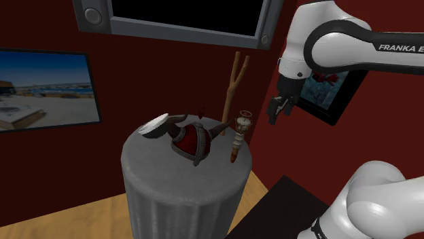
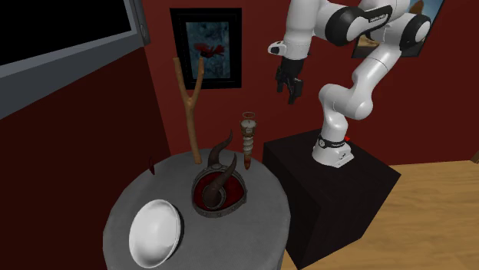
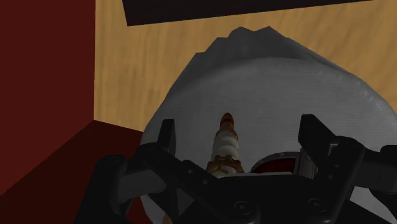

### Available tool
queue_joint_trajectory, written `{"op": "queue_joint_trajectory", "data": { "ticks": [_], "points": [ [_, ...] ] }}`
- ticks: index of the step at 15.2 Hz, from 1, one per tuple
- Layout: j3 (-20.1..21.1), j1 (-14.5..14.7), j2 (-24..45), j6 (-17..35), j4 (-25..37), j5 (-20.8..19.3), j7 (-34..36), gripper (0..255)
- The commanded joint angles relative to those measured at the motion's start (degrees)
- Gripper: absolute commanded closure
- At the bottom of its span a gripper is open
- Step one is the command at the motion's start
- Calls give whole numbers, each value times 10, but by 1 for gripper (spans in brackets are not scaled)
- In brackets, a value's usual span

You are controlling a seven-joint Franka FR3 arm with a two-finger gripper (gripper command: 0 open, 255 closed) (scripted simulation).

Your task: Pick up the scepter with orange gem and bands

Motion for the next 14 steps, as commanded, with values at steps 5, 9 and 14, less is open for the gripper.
{"op": "queue_joint_trajectory", "data": {
  "ticks": [5, 9, 14],
  "points": [
    [-22, -4, 94, 46, 52, 6, -19, 0],
    [-41, -5, 187, 79, 115, 18, -42, 0],
    [-55, -5, 258, 103, 164, 33, -60, 0]
  ]
}}
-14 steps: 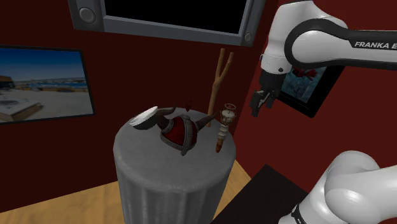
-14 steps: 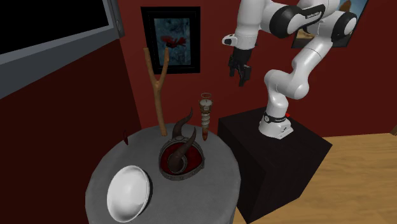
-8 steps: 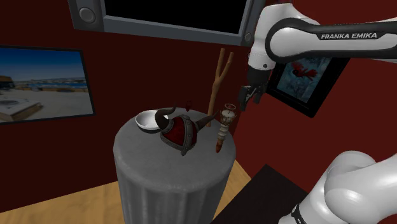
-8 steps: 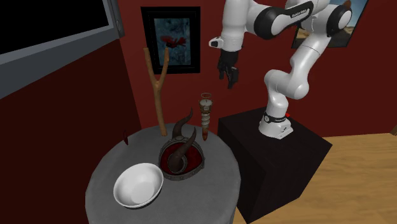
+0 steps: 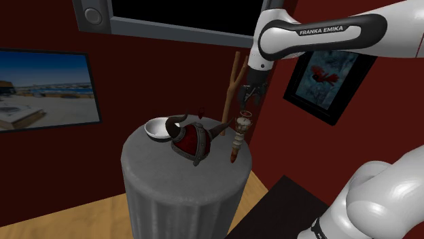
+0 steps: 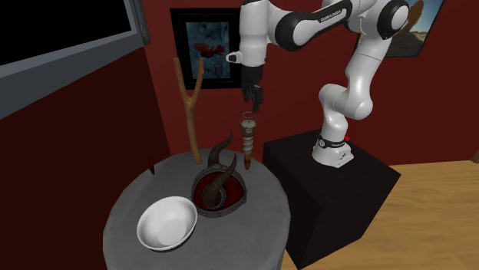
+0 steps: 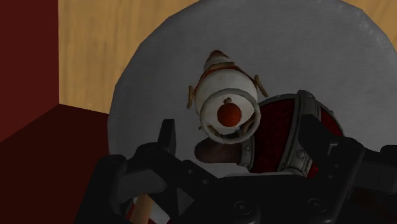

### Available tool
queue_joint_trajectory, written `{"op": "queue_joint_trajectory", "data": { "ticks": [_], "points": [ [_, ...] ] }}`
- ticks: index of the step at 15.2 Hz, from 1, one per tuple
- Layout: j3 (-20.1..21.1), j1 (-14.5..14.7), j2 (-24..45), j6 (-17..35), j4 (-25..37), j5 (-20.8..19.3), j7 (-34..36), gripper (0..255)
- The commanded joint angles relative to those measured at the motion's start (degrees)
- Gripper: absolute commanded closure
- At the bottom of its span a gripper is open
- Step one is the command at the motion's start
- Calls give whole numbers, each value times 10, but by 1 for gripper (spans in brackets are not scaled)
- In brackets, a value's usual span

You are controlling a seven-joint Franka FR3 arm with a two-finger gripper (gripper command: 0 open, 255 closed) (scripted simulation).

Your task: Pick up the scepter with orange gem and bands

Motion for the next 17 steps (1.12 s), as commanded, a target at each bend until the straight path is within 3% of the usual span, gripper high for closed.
{"op": "queue_joint_trajectory", "data": {
  "ticks": [1, 8, 9, 17],
  "points": [
    [-2, -1, 8, 13, -5, 1, -3, 0],
    [-3, -1, 14, 57, -43, 0, -1, 0],
    [-3, -1, 15, 56, -41, 0, -1, 255],
    [-3, -1, 14, 56, -41, 0, -1, 255]
  ]
}}
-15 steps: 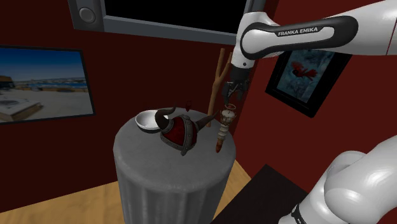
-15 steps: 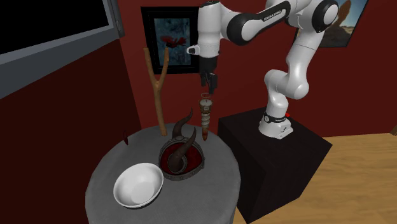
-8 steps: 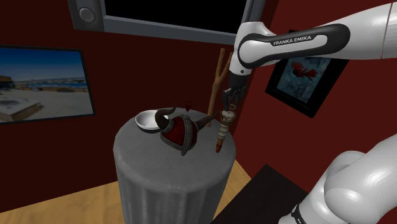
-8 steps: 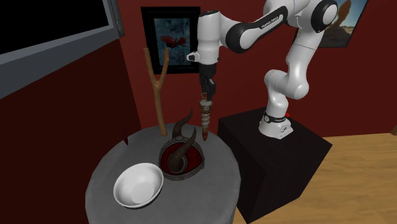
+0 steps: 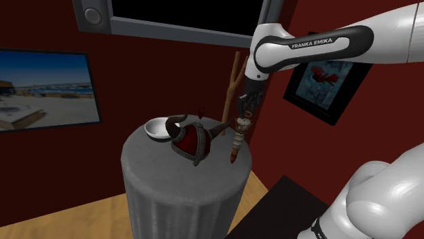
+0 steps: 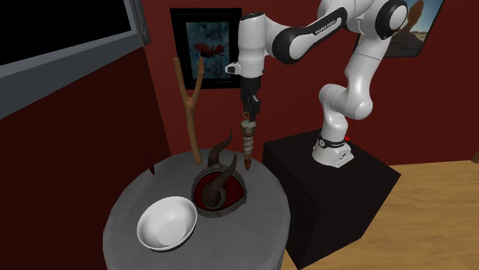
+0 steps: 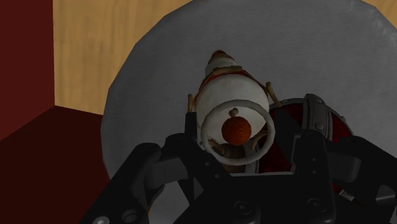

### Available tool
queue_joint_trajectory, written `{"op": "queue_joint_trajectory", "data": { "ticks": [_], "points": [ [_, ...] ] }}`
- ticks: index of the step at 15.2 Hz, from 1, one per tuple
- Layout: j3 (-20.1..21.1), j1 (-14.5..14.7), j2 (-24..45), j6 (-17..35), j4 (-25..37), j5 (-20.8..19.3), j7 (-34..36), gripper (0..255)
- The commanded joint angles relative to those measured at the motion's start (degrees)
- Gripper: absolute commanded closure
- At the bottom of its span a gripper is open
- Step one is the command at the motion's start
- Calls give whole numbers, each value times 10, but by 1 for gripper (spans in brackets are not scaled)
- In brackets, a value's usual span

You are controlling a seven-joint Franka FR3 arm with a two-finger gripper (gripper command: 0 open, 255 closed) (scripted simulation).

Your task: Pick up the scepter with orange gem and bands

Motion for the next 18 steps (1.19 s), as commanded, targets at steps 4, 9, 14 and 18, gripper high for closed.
{"op": "queue_joint_trajectory", "data": {
  "ticks": [4, 9, 14, 18],
  "points": [
    [0, 0, -4, -23, 18, 0, -1, 255],
    [1, 0, -8, -61, 53, 1, -2, 255],
    [1, 1, -9, -100, 91, 2, -4, 255],
    [2, 1, -8, -116, 109, 2, -4, 255]
  ]
}}
